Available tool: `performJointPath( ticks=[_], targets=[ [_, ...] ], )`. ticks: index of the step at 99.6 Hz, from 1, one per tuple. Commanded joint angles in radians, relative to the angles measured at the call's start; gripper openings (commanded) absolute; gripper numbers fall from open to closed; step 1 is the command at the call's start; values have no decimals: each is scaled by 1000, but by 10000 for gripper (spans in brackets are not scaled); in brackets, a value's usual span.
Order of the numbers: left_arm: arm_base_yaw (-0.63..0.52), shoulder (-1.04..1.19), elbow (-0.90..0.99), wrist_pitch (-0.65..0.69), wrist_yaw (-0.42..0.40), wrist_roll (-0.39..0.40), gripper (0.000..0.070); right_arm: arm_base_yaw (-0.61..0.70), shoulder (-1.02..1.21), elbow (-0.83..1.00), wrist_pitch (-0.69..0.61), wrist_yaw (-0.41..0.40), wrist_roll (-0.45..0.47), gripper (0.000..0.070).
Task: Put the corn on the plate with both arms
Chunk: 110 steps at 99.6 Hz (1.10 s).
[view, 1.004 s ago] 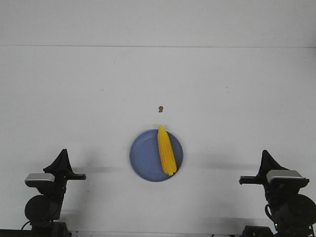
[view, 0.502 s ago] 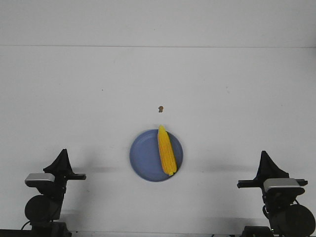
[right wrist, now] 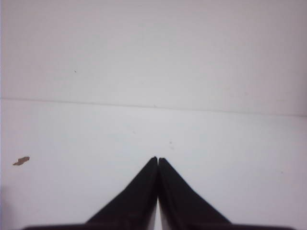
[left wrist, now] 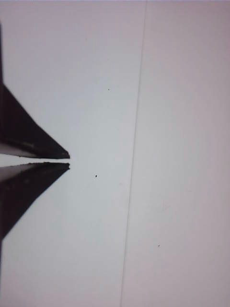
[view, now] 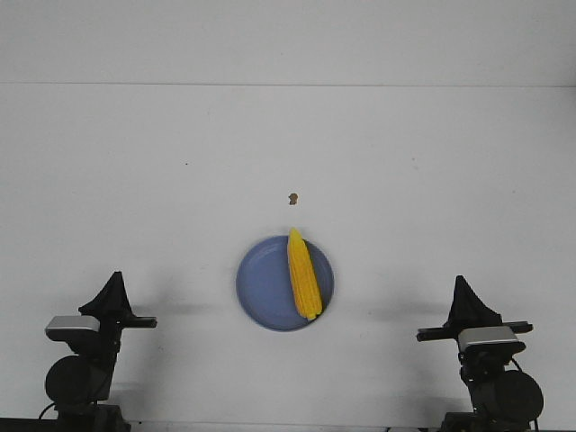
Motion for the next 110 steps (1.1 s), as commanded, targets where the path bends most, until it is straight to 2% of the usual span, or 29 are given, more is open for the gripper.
performJointPath(
  ticks=[1, 28, 110],
  targets=[
    [0, -1, -20, 10, -2, 12, 15, 8, -2, -29, 32, -3, -5, 0],
    [0, -1, -20, 10, -2, 12, 15, 21, -2, -145, 169, -3, 11, 0],
    [0, -1, -20, 10, -2, 12, 15, 23, -2, -145, 173, 2, 20, 0]
  ],
)
